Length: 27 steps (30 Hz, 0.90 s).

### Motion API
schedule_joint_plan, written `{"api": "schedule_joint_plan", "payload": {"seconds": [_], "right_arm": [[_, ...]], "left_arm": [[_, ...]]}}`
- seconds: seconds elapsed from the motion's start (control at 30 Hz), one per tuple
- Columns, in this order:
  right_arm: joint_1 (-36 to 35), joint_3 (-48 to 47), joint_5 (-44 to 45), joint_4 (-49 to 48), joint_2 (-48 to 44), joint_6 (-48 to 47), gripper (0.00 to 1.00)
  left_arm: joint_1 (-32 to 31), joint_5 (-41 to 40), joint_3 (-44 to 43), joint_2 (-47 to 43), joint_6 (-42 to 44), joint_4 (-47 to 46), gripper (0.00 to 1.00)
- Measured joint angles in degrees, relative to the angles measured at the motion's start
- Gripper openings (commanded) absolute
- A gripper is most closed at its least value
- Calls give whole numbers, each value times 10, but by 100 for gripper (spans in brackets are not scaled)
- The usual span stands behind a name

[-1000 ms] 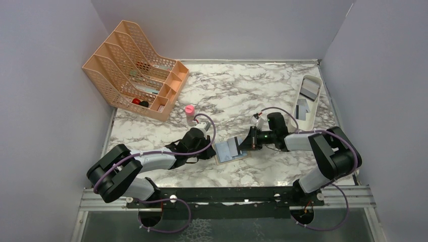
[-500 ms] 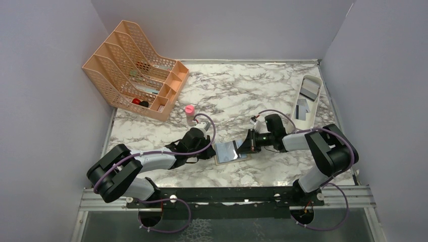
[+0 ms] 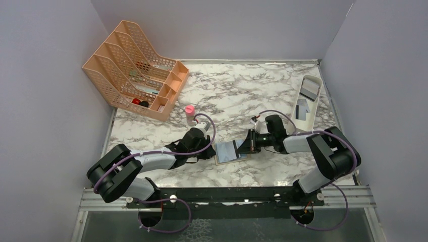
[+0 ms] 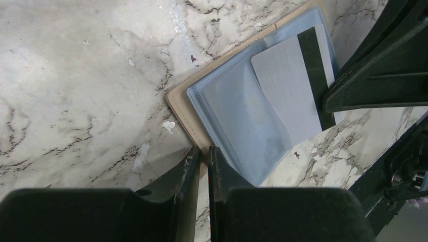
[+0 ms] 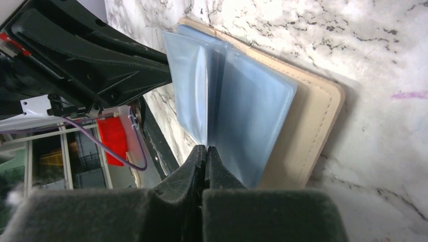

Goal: Put the credit cards into the card holder
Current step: Insert the credit card into the card holder.

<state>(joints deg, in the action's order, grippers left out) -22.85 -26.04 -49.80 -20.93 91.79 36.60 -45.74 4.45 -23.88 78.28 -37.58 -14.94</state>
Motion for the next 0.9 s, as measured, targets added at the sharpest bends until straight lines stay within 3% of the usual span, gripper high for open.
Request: {"api": "schedule_joint_plan", "payload": {"seconds": [0.9], "right_arm": [[-2,92,65,-102,-43,95,1]], "left_arm": [[0,0,4,-3,-1,-4,16]]}}
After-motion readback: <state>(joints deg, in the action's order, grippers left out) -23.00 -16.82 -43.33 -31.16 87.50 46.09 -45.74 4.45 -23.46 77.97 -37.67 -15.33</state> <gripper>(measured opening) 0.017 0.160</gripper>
